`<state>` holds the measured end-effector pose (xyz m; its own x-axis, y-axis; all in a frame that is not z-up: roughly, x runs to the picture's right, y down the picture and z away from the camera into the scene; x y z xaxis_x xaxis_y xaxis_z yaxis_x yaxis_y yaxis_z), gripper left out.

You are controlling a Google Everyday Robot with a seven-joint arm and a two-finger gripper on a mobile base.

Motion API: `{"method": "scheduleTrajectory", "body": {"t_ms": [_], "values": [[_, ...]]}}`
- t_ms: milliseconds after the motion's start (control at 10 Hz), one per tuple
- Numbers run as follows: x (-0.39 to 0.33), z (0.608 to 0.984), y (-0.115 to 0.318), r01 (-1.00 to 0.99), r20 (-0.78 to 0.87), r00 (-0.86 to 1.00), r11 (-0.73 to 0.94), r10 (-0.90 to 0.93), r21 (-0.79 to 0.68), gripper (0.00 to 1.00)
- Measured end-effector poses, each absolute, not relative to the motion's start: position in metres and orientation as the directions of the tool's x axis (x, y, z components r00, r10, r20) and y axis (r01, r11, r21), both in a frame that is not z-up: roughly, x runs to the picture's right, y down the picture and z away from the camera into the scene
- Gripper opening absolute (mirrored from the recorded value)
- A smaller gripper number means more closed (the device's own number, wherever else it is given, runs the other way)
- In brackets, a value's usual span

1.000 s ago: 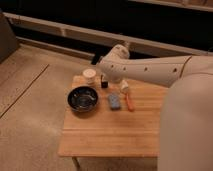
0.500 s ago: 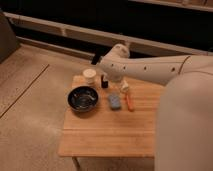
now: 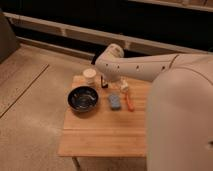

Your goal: Push the eraser across the table

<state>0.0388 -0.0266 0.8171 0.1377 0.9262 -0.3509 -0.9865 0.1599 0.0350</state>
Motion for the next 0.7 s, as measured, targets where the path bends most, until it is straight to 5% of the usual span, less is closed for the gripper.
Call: {"method": "scheduleTrajectory", "body": {"t_ms": [700], "values": [[0.021,0.804,0.0,-0.683,-0.376,0.721,0.69,0.582,-0.24,0.65]]}}
